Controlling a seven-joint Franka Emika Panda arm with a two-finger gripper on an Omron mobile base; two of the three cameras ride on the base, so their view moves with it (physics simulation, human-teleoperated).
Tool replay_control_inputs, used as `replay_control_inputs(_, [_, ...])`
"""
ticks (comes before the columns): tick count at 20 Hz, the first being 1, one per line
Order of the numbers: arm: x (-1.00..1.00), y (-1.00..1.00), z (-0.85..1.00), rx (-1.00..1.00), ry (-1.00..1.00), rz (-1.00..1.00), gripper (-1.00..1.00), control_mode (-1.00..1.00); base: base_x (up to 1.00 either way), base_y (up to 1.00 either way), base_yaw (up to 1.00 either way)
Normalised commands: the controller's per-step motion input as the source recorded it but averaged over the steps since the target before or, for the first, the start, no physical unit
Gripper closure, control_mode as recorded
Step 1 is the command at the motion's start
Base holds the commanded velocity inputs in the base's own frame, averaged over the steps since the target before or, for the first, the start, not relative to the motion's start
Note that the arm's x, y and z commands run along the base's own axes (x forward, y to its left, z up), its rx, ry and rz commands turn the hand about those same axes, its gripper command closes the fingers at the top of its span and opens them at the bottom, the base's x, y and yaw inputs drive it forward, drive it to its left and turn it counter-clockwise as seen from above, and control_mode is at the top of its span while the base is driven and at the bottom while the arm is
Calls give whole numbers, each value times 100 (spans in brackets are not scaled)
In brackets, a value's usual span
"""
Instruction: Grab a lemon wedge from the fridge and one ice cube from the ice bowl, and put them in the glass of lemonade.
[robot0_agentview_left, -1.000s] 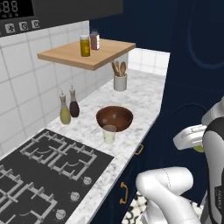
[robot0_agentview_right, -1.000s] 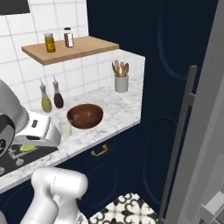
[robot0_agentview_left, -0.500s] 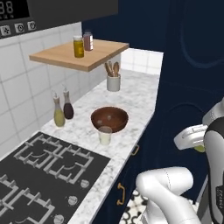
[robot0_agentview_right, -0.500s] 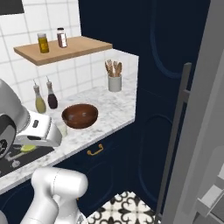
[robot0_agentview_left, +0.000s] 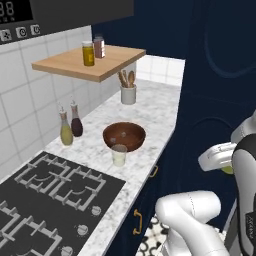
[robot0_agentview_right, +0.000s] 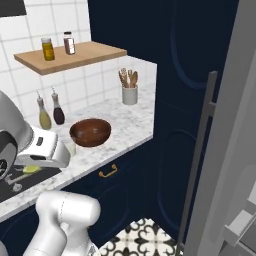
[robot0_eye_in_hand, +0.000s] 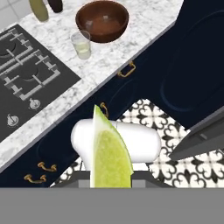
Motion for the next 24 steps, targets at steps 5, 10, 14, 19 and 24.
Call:
replay_control_inputs(5, [85, 45, 0, 0, 3, 3, 100, -100, 0, 0, 0])
replay_control_inputs(10, [98, 52, -1, 0, 5, 2, 100, -100, 0, 0, 0])
replay_control_inputs(14, [87, 25, -57, 0, 0, 2, 100, -100, 0, 0, 0])
replay_control_inputs(19, [100, 10, -44, 0, 13, 11, 100, -100, 0, 0, 0])
replay_control_inputs(24, [85, 16, -36, 0, 9, 23, 100, -100, 0, 0, 0])
